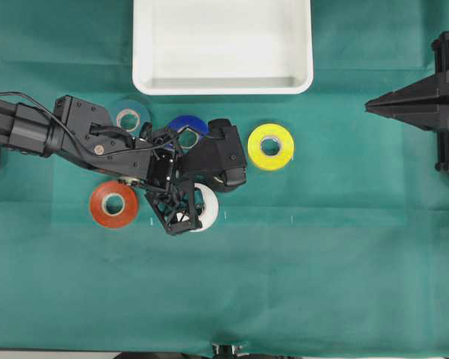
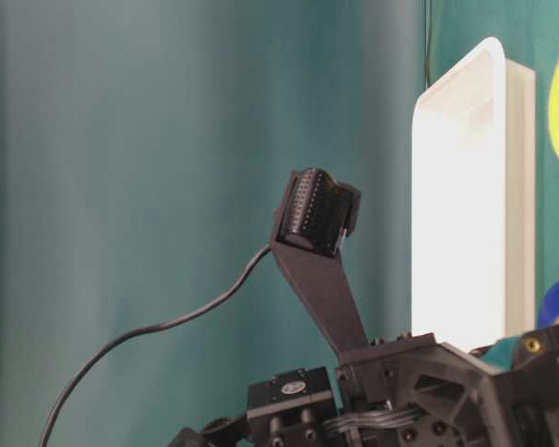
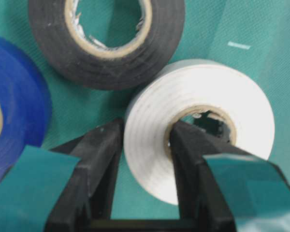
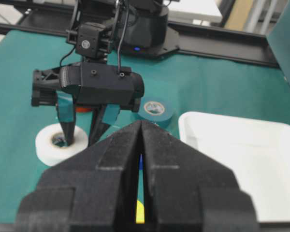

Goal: Pick up the tape from a random location and place it into the white case.
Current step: 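Close the left gripper fingers inside the white tape roll's core, then lift the white tape roll up with the left gripper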

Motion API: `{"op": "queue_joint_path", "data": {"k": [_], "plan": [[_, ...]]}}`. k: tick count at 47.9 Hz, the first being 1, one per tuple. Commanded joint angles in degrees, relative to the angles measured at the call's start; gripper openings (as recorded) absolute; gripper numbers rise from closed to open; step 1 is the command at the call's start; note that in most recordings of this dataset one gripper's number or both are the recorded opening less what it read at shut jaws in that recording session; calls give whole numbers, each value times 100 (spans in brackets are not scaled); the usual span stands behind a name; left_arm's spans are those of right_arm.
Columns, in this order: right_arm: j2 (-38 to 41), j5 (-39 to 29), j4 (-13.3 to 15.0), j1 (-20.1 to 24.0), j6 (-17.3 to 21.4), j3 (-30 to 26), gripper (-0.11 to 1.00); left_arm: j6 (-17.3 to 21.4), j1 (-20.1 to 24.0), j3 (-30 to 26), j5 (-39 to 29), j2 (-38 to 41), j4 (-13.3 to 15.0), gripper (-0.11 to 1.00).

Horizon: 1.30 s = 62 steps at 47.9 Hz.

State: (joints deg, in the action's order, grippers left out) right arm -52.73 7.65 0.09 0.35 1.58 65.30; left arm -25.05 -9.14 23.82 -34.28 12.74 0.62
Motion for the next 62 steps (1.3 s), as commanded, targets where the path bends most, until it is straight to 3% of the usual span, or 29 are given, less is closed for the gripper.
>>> {"op": "queue_joint_path", "data": {"k": [1,30,52,62], "plan": [[44,18,0,18,-9,-149,0,-9,9,18,-9,-97,9,27],[44,18,0,18,0,-158,0,0,9,-62,-272,-211,9,27],[44,18,0,18,0,-176,0,53,62,-141,-949,-1494,-53,27],[44,18,0,9,-9,-202,0,141,114,-448,-1450,-1846,-88,27]]}}
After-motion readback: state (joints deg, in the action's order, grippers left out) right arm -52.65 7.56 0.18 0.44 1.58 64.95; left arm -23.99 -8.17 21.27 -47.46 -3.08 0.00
